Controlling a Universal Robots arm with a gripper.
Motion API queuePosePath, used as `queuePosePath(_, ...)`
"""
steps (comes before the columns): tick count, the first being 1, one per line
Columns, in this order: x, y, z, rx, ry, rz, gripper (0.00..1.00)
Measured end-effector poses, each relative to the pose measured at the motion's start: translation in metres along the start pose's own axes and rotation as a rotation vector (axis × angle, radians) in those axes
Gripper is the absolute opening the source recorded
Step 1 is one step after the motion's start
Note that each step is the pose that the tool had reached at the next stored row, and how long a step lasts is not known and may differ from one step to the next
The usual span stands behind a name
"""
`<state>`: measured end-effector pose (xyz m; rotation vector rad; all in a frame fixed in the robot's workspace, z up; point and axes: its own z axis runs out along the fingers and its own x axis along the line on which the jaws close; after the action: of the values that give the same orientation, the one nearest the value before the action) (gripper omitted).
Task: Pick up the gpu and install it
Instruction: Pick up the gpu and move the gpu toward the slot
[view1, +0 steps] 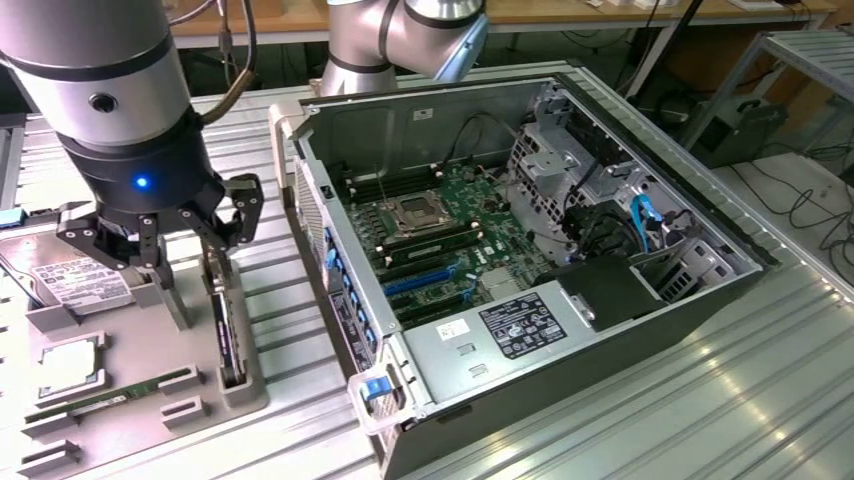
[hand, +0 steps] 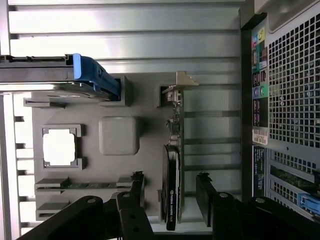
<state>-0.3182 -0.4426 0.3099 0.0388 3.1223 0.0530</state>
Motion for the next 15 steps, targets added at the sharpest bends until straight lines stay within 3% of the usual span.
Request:
queuePosePath(7, 0.0, -0.0007, 0.0156, 0.0001, 0.0034, 0.002, 0.55)
queuePosePath(15, -0.001, -0.0084, 0.0319, 0.0007, 0.005, 0.007, 0.55)
